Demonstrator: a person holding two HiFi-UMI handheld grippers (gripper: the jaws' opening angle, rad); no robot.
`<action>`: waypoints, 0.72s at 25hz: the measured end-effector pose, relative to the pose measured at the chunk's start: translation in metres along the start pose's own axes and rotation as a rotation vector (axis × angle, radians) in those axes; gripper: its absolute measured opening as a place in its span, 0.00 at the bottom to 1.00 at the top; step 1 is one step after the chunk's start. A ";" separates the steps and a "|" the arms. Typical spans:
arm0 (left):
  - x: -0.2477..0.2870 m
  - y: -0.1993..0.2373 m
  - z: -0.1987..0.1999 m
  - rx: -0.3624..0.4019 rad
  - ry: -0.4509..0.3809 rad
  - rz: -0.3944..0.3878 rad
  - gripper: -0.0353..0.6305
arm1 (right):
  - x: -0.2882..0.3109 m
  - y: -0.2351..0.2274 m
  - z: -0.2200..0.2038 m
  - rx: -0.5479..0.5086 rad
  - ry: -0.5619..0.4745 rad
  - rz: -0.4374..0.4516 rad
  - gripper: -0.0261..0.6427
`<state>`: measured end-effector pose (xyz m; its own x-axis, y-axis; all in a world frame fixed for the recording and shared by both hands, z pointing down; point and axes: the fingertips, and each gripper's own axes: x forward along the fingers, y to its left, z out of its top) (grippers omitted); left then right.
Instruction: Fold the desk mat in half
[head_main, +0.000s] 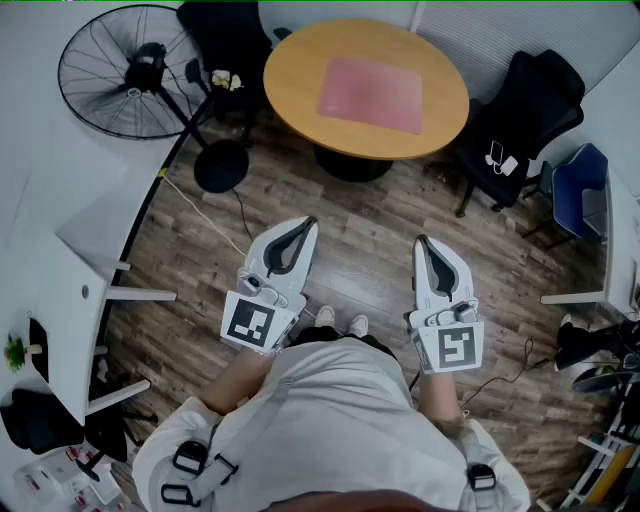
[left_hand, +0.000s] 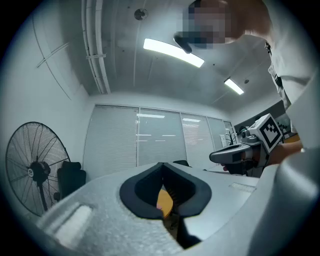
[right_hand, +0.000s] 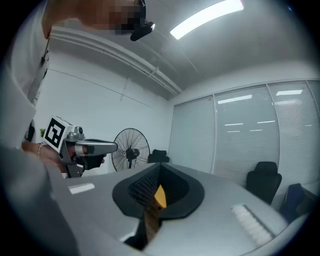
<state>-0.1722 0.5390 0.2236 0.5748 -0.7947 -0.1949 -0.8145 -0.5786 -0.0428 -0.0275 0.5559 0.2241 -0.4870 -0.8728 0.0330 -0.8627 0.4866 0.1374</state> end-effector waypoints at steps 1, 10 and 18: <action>-0.001 0.003 -0.004 -0.006 0.028 0.003 0.06 | 0.001 0.000 -0.001 -0.003 -0.007 -0.003 0.04; -0.004 0.024 -0.014 -0.027 0.066 -0.002 0.06 | 0.018 0.013 -0.010 0.034 0.000 -0.029 0.05; 0.001 0.031 -0.021 -0.037 0.089 -0.001 0.06 | 0.025 0.008 -0.024 0.018 0.022 -0.034 0.05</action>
<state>-0.1953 0.5161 0.2429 0.5814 -0.8066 -0.1068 -0.8116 -0.5842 -0.0067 -0.0436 0.5369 0.2500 -0.4543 -0.8894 0.0507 -0.8812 0.4570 0.1210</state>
